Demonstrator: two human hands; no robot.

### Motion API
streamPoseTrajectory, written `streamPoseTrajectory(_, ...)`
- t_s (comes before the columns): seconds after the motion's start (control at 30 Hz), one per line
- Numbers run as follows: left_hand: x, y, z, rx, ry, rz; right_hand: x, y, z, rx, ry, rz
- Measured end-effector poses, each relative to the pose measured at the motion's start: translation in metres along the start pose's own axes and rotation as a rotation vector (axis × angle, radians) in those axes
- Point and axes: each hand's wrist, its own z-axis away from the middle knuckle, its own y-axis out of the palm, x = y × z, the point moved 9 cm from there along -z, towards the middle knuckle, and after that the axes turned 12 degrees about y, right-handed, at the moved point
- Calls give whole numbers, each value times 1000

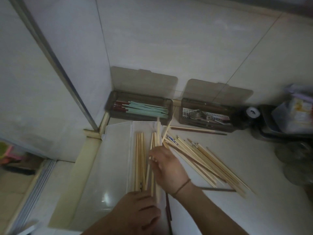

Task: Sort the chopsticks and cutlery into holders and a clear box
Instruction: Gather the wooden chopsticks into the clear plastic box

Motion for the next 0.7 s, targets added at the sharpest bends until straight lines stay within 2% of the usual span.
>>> streamPoseTrajectory(0.1, 1, -2, 6, -61, -12, -23, -4, 44, -2, 193, 35, 176)
streamPoseTrajectory(0.17, -1, -4, 8, -82, -3, -36, -1, 60, -1, 191, -55, 382)
streamPoseTrajectory(0.3, 5, 0, 6, -31, -81, -21, -2, 83, 3, 328, -114, 646)
streamPoseTrajectory(0.37, 9, 4, 5, 22, -116, -5, 8, 65, 3, 215, -152, 492)
streamPoseTrajectory(0.47, 12, 5, 4, 55, -137, 26, 0, -1, 4, -220, -162, 247)
streamPoseTrajectory(0.5, 13, 4, 4, 56, -148, 42, -20, -24, 5, -348, -80, 250)
streamPoseTrajectory(0.57, 15, 4, 5, 58, -173, 60, -78, -69, 9, -519, 217, 314)
streamPoseTrajectory(0.6, 15, 4, 5, 61, -182, 64, -111, -87, 12, -528, 393, 345)
streamPoseTrajectory(0.7, 16, 4, 5, 55, -189, 68, -196, -112, 35, -342, 819, 454)
